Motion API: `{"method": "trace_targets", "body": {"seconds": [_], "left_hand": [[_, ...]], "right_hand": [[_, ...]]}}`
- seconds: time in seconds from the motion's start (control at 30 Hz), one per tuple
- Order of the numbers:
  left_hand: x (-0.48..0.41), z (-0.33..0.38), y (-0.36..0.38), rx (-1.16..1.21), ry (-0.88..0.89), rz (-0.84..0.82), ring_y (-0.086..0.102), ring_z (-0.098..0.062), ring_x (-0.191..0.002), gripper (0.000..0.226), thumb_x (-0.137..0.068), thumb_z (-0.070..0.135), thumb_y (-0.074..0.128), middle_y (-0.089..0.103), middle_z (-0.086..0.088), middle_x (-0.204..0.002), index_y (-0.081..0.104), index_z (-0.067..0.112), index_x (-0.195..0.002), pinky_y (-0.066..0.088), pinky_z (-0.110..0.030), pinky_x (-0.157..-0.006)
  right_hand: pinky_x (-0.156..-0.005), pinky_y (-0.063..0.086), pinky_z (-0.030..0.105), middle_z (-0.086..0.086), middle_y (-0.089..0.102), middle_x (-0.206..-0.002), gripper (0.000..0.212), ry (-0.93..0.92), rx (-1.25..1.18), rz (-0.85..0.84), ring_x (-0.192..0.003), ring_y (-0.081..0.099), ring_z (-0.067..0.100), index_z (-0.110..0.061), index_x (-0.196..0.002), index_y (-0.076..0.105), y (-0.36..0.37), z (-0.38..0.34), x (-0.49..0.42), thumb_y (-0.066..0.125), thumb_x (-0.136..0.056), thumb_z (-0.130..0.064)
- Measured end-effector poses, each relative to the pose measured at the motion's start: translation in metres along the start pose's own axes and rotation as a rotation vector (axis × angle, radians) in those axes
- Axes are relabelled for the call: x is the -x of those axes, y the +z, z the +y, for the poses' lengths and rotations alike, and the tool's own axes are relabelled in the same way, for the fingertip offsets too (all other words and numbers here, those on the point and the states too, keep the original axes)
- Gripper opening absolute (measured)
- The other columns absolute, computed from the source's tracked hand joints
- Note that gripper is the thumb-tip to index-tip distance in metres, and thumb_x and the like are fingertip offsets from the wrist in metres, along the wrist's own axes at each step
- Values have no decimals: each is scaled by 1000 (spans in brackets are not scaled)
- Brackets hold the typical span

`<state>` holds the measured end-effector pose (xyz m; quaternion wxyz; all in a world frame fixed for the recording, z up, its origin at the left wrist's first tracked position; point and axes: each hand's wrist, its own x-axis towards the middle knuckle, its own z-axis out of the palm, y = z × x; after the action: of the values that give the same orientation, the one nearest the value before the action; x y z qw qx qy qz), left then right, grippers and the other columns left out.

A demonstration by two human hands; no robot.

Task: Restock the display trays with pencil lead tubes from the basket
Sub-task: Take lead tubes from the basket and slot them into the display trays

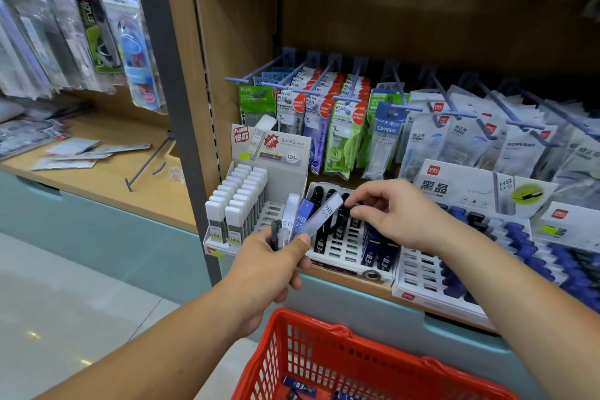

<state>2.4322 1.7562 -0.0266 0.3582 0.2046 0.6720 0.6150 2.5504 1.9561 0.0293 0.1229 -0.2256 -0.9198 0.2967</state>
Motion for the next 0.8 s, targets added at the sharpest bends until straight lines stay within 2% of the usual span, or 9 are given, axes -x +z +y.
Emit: {"method": "trace_targets", "body": {"seconds": [0.1,0.23,0.4,0.57,0.7,0.8], "left_hand": [[1,-1,0,-5,-2,-3,53,-15,-55,17,-100,30,67,73,-8,-80,65,19,-113,34,-26,-43],[1,-2,0,-12,-3,-4,53,-15,-55,16,-101,31,66,73,-8,-80,66,21,-112,35,-25,-43],[0,-3,-1,-14,-9,-3,54,-15,-55,15,-100,32,67,74,-6,-78,66,23,-113,35,-25,-43],[0,-2,-3,-23,-13,-7,54,-13,-56,15,-101,32,66,74,-5,-78,65,22,-112,35,-25,-43],[2,-1,-4,-31,-8,-10,54,-13,-56,15,-101,32,66,73,-5,-78,66,21,-111,35,-24,-43],[2,0,-5,-30,-11,-9,54,-13,-57,15,-101,32,66,73,-5,-78,66,21,-112,36,-24,-43]], "right_hand": [[-75,45,15,-13,67,-93,8,-3,65,47,-87,62,3,-27,-100,78,4,-3,-3,73,-94,-27],[-82,54,24,-14,71,-86,12,49,62,117,-83,65,0,-29,-95,76,10,-2,-6,83,-86,-27],[-73,53,23,-12,70,-75,17,27,16,216,-73,64,3,-27,-81,73,26,-1,-6,89,-78,-26],[-75,57,30,-12,72,-75,18,43,-11,192,-75,68,7,-26,-73,73,32,0,-8,91,-76,-26],[-72,54,27,-14,72,-73,18,65,-25,163,-71,65,2,-26,-71,73,30,2,-7,91,-76,-26],[-76,58,37,-15,70,-75,18,68,24,179,-74,67,9,-28,-73,71,35,7,-5,88,-80,-30]]}}
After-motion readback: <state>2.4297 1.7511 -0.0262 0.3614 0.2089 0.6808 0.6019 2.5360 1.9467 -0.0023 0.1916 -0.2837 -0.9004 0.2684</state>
